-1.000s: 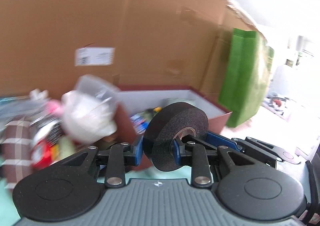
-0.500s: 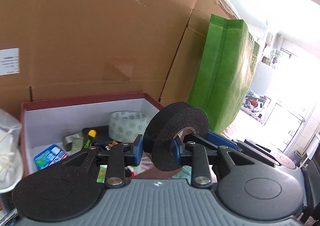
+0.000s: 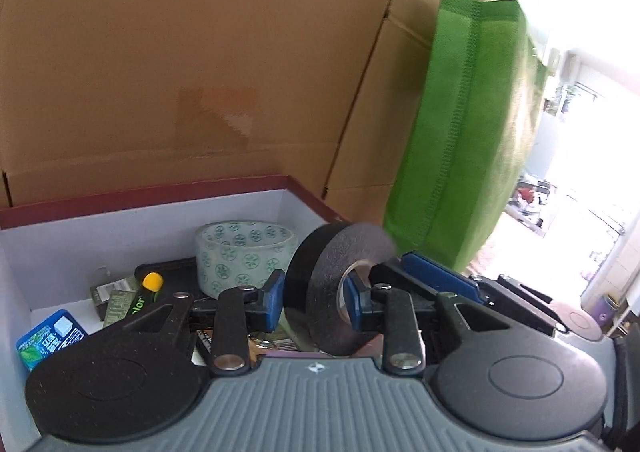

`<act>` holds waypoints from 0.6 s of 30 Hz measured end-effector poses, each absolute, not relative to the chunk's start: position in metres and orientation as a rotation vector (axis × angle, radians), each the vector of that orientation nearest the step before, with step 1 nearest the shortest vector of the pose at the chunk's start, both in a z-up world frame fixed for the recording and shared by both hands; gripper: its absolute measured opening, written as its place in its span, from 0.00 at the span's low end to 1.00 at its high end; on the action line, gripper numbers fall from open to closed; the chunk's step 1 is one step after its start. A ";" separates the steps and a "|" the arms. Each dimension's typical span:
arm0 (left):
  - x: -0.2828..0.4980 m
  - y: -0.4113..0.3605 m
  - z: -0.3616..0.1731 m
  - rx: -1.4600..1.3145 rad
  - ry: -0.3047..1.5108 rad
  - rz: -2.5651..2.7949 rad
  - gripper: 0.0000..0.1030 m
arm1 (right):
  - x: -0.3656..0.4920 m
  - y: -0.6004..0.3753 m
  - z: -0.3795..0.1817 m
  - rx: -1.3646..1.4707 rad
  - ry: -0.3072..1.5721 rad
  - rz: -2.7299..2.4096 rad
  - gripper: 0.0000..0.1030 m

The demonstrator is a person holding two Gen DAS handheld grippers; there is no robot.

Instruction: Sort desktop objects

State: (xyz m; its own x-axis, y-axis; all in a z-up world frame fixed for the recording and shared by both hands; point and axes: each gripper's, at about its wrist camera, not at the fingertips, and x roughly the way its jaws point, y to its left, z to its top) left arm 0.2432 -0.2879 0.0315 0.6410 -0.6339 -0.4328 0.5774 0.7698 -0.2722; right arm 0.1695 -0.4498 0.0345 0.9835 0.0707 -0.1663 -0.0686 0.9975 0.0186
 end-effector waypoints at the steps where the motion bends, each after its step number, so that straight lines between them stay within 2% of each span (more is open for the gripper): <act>1: 0.246 -0.288 0.030 -0.116 0.543 -0.692 0.32 | 0.173 -0.450 0.034 -0.003 0.170 0.062 0.24; 2: 0.247 -0.286 0.028 -0.124 0.542 -0.692 0.34 | 0.174 -0.450 0.033 -0.006 0.166 0.061 0.24; 4: 0.246 -0.282 0.029 -0.134 0.535 -0.694 0.43 | 0.175 -0.453 0.032 0.013 0.165 0.049 0.25; 6: 0.239 -0.274 0.031 -0.138 0.504 -0.700 0.76 | 0.169 -0.454 0.033 0.023 0.147 0.033 0.35; 7: 0.235 -0.270 0.033 -0.145 0.482 -0.696 0.85 | 0.160 -0.452 0.033 0.030 0.132 0.015 0.42; 8: 0.230 -0.266 0.034 -0.154 0.463 -0.699 0.98 | 0.154 -0.452 0.034 0.039 0.123 0.010 0.47; 10: 0.219 -0.259 0.036 -0.160 0.436 -0.696 1.00 | 0.143 -0.449 0.035 0.059 0.120 0.002 0.56; 14: 0.193 -0.248 0.037 -0.093 0.422 -0.673 1.00 | 0.125 -0.439 0.030 0.076 0.168 -0.038 0.88; 18: 0.161 -0.234 0.032 -0.035 0.415 -0.612 1.00 | 0.106 -0.424 0.023 0.070 0.221 -0.013 0.89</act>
